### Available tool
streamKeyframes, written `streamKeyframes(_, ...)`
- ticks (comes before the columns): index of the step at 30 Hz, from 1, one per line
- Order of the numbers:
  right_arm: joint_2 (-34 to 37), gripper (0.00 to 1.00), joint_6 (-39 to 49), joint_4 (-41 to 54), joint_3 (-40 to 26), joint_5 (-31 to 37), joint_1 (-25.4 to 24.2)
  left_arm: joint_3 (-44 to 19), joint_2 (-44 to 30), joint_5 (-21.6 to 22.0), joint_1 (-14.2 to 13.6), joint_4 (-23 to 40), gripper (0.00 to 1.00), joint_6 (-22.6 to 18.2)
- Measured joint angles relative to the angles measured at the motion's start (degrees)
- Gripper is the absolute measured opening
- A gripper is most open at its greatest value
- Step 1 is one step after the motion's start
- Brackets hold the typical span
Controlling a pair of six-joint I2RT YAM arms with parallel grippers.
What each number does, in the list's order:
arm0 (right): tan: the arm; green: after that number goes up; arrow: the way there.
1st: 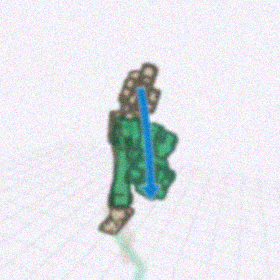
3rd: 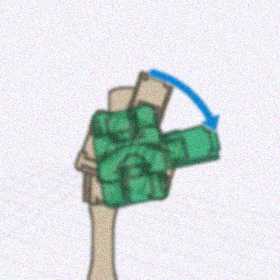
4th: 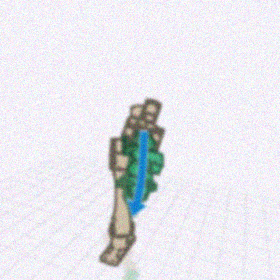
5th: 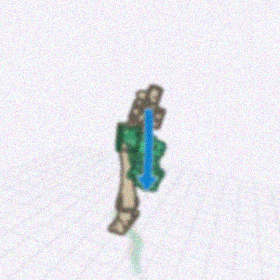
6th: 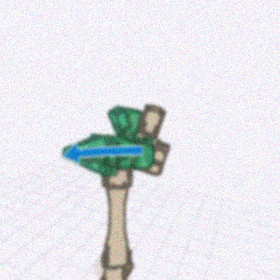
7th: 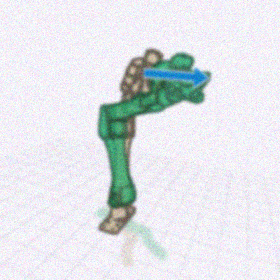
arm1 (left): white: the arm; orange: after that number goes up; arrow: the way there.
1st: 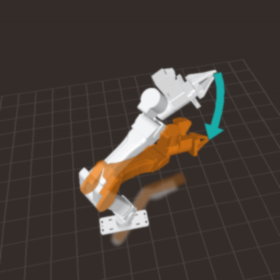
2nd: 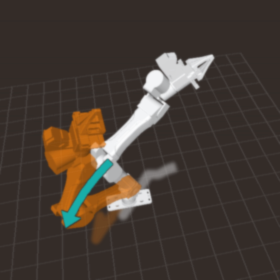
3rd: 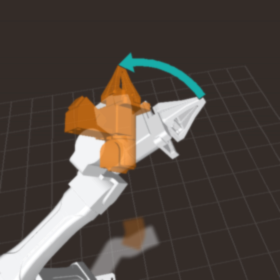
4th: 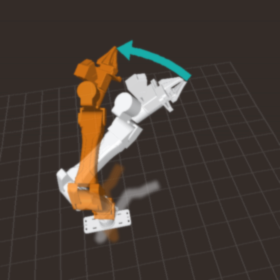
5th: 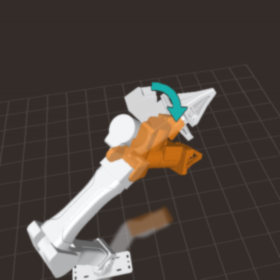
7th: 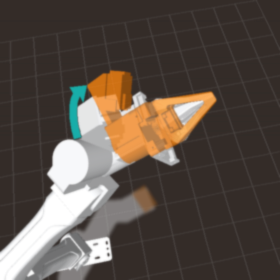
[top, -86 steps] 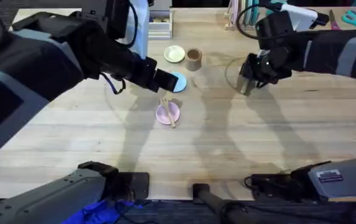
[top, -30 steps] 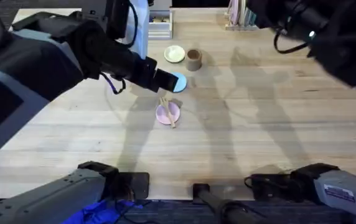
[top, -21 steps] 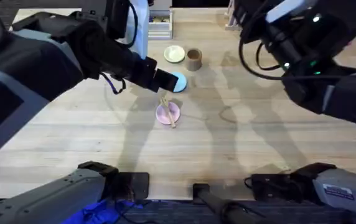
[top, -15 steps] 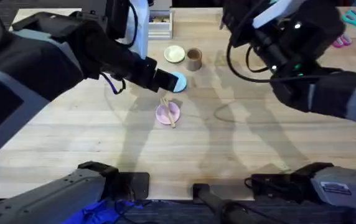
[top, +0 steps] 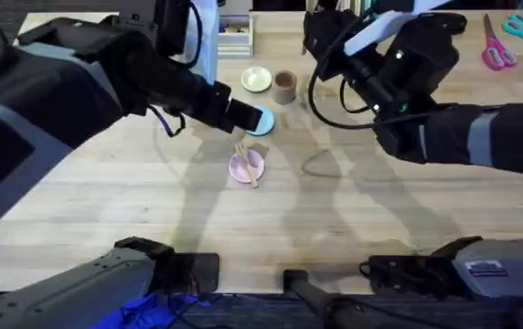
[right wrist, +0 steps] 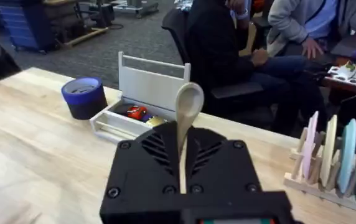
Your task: Pick up a utensil and set it on the pink plate, then put the other utensil in the container.
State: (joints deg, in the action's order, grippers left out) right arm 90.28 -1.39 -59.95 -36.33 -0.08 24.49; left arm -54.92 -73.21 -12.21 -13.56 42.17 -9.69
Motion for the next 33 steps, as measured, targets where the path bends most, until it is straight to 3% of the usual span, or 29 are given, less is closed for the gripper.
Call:
streamKeyframes(9,0.43,0.035,0.0,-1.5,0.08,0.02,1.57,0.0,0.0,-0.24,0.0,-5.05,0.992,0.0)
streamKeyframes(15,4.79,0.035,0.17,-5.56,0.1,0.0,2.76,0.0,-0.01,-0.24,0.0,-7.06,0.992,0.0)
streamKeyframes(21,9.14,0.035,0.35,-10.1,0.19,0.0,2.99,0.0,-0.02,-0.24,0.0,-7.25,0.992,0.0)
streamKeyframes(33,11.23,0.035,1.51,-10.28,0.97,0.0,3.15,0.0,-0.01,-0.24,0.0,-7.29,0.992,0.0)
